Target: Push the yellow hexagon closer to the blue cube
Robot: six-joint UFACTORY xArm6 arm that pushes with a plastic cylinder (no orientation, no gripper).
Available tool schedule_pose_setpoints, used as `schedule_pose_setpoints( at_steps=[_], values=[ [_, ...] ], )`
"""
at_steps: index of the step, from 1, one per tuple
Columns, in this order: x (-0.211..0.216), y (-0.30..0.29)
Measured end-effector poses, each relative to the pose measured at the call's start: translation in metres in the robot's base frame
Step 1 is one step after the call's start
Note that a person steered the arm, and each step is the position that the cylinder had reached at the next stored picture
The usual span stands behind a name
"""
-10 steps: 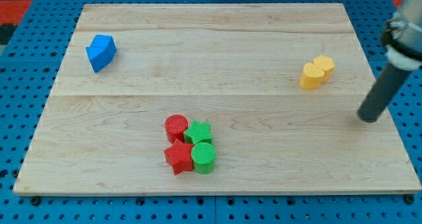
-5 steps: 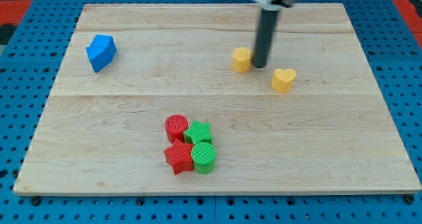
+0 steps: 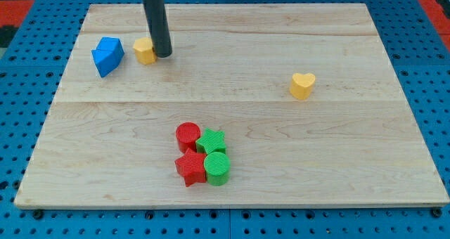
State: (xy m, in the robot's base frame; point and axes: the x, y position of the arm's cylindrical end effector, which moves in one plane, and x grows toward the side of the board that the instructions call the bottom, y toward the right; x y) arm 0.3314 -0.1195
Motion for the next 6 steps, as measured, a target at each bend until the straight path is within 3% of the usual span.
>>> schedule_pose_setpoints(
  at_steps=[1,4,6],
  values=[
    [-0.005,0.026],
    [-0.019,-0.006],
    [-0.019,0.163]
  ],
)
